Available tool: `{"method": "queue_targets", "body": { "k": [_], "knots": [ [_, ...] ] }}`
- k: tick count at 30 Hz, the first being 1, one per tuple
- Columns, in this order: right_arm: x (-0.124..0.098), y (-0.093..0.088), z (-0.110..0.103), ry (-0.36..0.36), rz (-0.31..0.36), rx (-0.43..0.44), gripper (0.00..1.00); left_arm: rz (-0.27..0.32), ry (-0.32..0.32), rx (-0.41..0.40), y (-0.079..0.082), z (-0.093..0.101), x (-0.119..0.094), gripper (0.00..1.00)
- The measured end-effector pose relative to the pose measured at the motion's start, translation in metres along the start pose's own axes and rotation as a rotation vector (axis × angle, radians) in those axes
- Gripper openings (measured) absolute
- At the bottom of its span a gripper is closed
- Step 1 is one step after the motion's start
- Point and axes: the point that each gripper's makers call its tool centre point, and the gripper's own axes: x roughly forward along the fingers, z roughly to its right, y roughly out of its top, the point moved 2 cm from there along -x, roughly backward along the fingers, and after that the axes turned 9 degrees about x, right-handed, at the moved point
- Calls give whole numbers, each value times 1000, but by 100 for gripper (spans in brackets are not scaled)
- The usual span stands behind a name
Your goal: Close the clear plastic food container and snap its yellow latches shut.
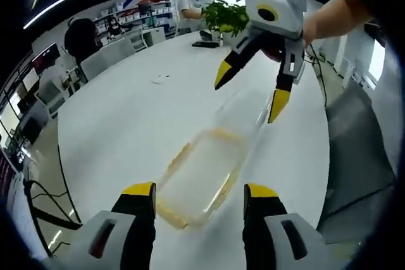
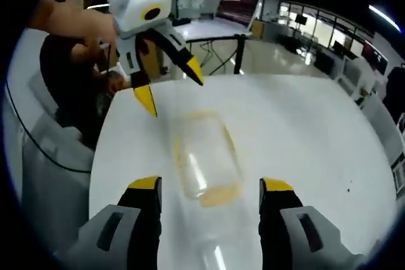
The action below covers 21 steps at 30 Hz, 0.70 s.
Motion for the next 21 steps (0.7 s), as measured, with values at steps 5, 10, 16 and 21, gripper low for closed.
{"method": "queue_targets", "body": {
  "k": [5, 10, 16, 21],
  "knots": [
    [11, -14, -2, 58, -66, -43, 60, -43, -84, 92, -8, -5, 4, 51],
    [19, -21, 5, 95, -105, -70, 60, -74, -123, 151, -10, -13, 8, 52],
    [25, -22, 14, 93, -110, -65, 61, -80, -153, 157, -13, -21, 14, 52],
    [32, -27, 21, 96, -134, -79, 62, -114, -253, 241, -26, -13, 19, 51]
  ]
}}
